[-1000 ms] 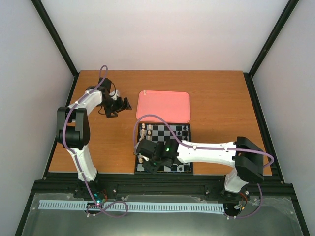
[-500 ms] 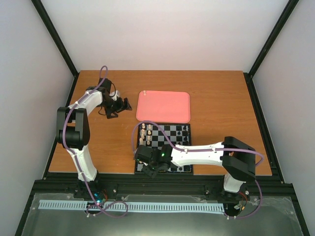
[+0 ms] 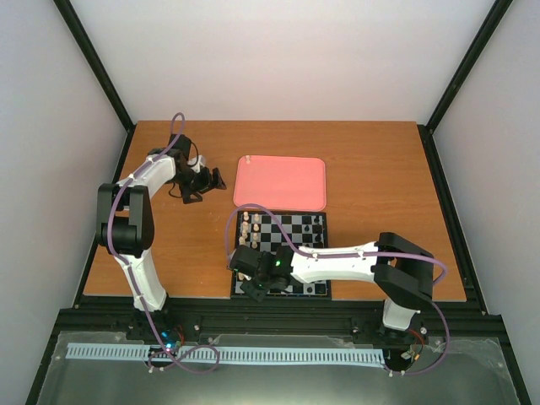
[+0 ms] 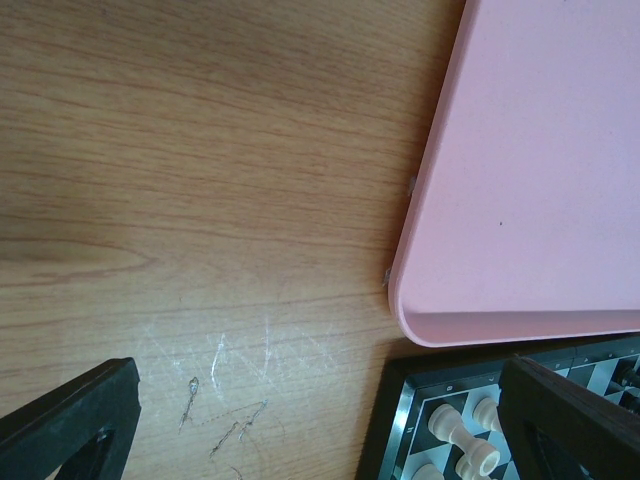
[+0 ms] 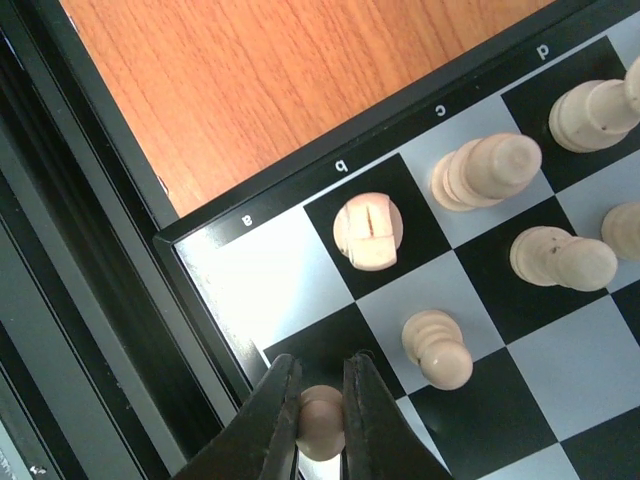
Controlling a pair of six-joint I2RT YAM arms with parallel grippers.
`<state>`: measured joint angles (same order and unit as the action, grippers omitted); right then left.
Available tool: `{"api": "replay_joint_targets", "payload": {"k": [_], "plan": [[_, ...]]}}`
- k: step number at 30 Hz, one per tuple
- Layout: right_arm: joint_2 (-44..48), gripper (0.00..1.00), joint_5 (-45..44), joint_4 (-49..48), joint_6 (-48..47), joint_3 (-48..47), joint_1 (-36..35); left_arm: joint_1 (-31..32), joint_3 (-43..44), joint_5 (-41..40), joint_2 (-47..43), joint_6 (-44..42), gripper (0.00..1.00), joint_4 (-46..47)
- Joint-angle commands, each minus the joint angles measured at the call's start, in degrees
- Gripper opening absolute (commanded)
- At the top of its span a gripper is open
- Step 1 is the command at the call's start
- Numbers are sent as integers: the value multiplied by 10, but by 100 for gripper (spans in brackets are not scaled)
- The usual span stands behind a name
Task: Set up the chess pieces on the board
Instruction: Place the chess piece on the chessboard.
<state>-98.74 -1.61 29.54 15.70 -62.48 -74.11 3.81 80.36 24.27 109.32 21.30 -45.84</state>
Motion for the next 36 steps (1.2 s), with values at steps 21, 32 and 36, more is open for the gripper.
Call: {"api": "replay_joint_targets", "payload": {"k": [21, 32, 36], "plan": [[-14, 12, 12, -45, -3, 24, 8, 0, 12, 2, -12, -2, 100, 3], [-13, 14, 11, -49, -7, 26, 8, 0, 9, 1, -17, -2, 100, 3], [-10, 18, 13, -51, -12, 28, 8, 0, 8, 1, -17, -2, 100, 3]]}}
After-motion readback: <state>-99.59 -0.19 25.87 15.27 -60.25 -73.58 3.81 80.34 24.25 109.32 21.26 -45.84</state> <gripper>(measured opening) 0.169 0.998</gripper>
